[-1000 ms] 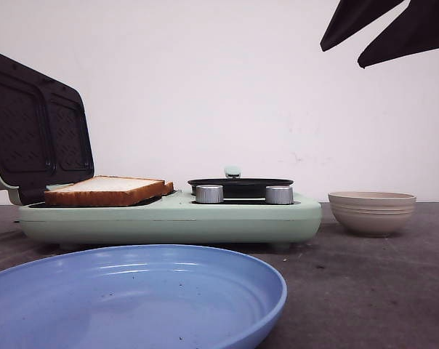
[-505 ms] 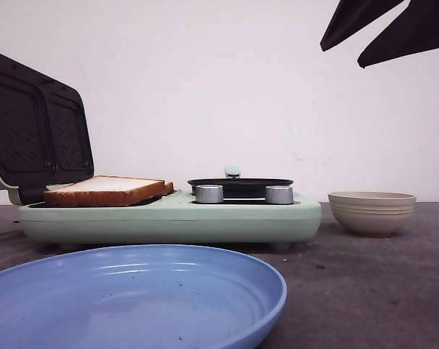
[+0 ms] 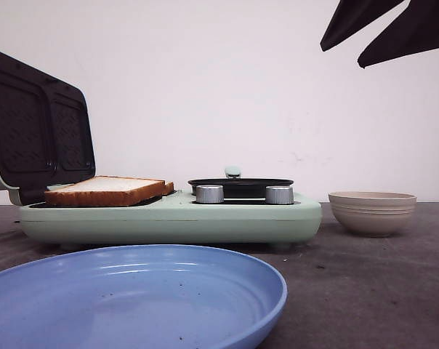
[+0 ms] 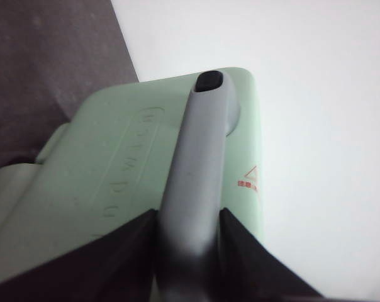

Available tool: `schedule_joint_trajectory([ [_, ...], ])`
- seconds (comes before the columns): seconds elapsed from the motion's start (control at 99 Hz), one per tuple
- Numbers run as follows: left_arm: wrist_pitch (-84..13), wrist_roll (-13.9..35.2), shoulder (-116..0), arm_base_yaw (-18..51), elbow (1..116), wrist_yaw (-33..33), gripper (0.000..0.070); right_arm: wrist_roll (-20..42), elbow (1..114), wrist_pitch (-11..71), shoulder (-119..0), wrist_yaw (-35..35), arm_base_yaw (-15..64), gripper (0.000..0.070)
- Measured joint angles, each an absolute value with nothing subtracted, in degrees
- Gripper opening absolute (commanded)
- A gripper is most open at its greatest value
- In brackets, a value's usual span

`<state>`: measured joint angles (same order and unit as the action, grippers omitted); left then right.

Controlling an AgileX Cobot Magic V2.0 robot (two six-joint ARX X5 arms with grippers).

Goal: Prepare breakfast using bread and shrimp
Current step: 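Swing the lid down over the bread with the left gripper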

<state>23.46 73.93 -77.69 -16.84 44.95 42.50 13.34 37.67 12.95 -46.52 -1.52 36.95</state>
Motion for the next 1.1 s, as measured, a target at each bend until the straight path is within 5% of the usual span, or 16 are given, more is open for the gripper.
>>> schedule_joint_trajectory([
  [0.323,23.0,64.3,-77.1,-3.7,46.0,37.5,0.0004,13.3,37.7,13.0,-46.5,-1.5,36.9,0.0318],
  [0.636,12.7,46.1,-76.4,10.1,47.5,21.9,0.0004,13.4,37.7,13.0,-46.5,-1.5,36.9,0.0318],
  [0.848,8.6,38.8,-77.3,16.6,48.2,11.6,0.0007,13.4,37.7,13.0,-46.5,-1.0,36.9,0.0318],
  [1.101,5.9,33.5,-78.1,20.7,47.3,7.2,0.0232,13.4,37.7,13.0,-46.5,-1.0,36.9,0.0318],
])
